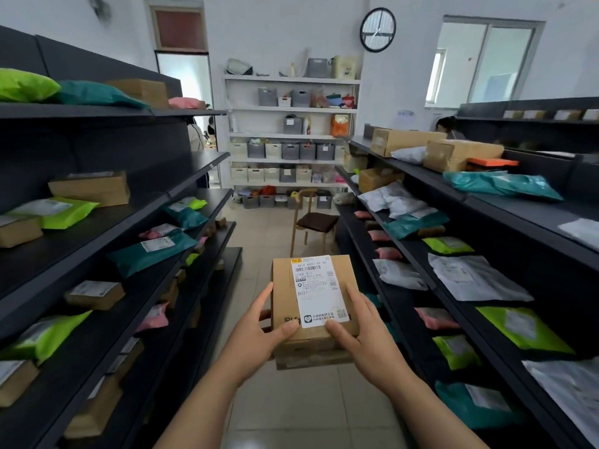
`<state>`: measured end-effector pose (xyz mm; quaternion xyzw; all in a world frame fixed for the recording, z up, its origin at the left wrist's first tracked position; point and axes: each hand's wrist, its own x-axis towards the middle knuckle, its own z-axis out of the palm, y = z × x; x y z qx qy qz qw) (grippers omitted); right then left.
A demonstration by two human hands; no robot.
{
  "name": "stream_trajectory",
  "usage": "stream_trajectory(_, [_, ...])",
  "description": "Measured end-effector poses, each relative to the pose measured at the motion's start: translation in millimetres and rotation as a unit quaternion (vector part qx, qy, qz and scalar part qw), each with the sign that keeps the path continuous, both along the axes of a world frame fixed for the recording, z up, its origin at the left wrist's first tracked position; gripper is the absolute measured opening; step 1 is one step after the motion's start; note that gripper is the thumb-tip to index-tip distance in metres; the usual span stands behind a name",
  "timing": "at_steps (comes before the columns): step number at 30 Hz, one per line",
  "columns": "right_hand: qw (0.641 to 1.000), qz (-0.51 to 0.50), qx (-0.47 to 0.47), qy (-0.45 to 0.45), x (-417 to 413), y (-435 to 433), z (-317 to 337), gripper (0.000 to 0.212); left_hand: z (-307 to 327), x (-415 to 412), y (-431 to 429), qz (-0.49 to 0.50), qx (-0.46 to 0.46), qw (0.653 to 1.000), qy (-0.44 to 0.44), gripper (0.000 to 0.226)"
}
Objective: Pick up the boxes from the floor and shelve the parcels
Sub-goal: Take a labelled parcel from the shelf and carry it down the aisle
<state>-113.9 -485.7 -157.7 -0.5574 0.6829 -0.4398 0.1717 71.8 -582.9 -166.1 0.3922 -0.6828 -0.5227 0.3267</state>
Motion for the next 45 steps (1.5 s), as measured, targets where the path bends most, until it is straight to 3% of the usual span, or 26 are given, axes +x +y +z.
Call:
stream_trajectory(14, [0.999, 0.030, 0.016, -0.006, -65.6, -151.7, -19.5, 0.075, -13.5, -59.9, -133.0, 0.031, 0.006, 0.999, 0.011, 0.087])
stream_trajectory(22, [1.000, 0.012, 0.006, -0.009, -74.8, -264.0, -12.6, 0.073, -4.1, -71.8, -253.9, 0.008, -0.007, 1.000, -0.002, 0.089])
stream_trajectory(35, [0.998, -0.016, -0.037, -0.038, -88.6, -431.3, -3.6, 0.069, 7.8, -89.4, -431.9, 0.007, -0.134, 0.991, -0.026, 0.070])
stream_trajectory(40, [0.999, -0.025, -0.026, -0.036, -110.4, -471.3, -5.1, 0.070, 4.5, -109.9, -474.3, -0.029, -0.126, 0.991, -0.023, 0.056])
stream_trajectory(45, [0.999, -0.026, -0.014, -0.037, -144.5, -515.8, -10.7, 0.070, 2.2, -141.6, -518.0, -0.030, -0.128, 0.990, -0.050, 0.059])
